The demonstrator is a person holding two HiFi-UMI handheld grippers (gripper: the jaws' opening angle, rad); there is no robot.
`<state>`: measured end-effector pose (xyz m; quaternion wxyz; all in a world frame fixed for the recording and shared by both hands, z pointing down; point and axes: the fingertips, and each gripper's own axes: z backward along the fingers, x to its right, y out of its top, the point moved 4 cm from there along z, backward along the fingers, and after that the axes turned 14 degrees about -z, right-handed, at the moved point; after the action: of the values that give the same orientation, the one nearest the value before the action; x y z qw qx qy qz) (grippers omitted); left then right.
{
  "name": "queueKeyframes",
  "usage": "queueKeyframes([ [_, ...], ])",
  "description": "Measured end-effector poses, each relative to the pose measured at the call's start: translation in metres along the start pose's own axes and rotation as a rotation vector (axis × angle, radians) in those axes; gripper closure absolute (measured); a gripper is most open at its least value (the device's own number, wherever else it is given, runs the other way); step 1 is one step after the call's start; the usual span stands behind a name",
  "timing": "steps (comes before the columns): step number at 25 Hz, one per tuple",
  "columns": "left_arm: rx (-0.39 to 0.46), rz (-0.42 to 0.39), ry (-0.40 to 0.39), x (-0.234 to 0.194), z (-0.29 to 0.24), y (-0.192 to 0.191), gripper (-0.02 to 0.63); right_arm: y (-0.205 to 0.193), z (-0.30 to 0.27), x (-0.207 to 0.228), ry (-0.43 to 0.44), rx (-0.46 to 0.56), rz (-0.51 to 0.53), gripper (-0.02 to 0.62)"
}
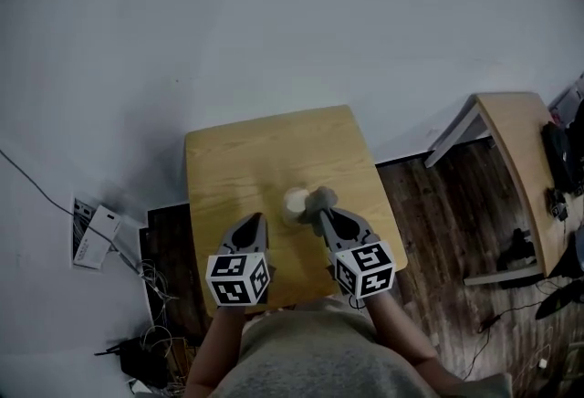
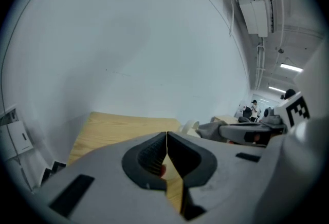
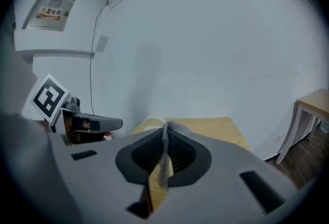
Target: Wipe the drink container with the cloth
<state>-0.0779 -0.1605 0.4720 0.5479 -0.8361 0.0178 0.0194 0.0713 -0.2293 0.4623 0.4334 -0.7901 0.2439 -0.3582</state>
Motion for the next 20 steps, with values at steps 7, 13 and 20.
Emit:
queueKeyframes([
  [7,0.012,0.042,0.087,0.001,-0.001,0.000,0.603,-0.008,-0.021,0.007,0.090,-0.074,0.030,0.586],
  [13,0.008,0.070,0.146,0.004,0.000,-0.006,0.603,-0.019,-0.036,0.012,0.147,-0.136,0.060,0.586],
  [20,-0.001,0.089,0.204,0.000,0.002,-0.013,0.603,-0.038,-0.056,0.020,0.175,-0.210,0.093,0.586],
])
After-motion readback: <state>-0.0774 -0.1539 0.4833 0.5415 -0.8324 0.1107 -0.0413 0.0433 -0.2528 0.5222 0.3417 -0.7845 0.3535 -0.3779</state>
